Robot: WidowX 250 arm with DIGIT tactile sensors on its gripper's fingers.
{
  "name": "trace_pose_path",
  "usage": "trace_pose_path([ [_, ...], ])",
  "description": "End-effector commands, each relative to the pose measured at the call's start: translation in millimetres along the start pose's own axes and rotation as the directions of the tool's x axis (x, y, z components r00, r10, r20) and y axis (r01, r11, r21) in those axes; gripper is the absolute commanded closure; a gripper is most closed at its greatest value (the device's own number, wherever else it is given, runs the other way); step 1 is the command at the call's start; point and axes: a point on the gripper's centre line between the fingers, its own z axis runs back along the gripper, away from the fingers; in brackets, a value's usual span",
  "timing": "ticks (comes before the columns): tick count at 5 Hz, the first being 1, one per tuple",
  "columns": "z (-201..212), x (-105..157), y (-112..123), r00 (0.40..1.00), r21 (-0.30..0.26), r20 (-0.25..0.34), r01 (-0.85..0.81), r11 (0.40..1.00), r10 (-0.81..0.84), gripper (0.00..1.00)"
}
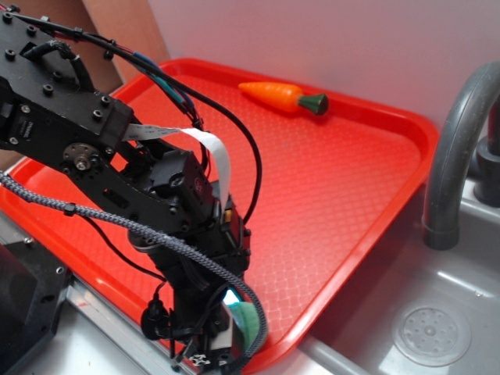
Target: Grab the green ball.
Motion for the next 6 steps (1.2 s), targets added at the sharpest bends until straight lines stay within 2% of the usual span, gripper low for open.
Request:
trace_pose_path([
  [1,42,-4,1,0.996,0.030,0.018,-0.085,0.996,0.084,1.00],
  [2,100,-23,37,0.943,0.045,0.002,-0.332,0.942,0.332,1.00],
  [3,162,-48,53,0.845,0.228,0.066,-0.531,0.816,0.531,1.00],
  [4,218,-77,80,0.743,0.211,0.143,-0.668,0.714,0.653,1.00],
  [5,271,-80,105,0.727,0.212,0.179,-0.687,0.695,0.663,1.00],
  [6,260,-73,110,0.711,0.233,0.163,-0.702,0.673,0.684,1.00],
])
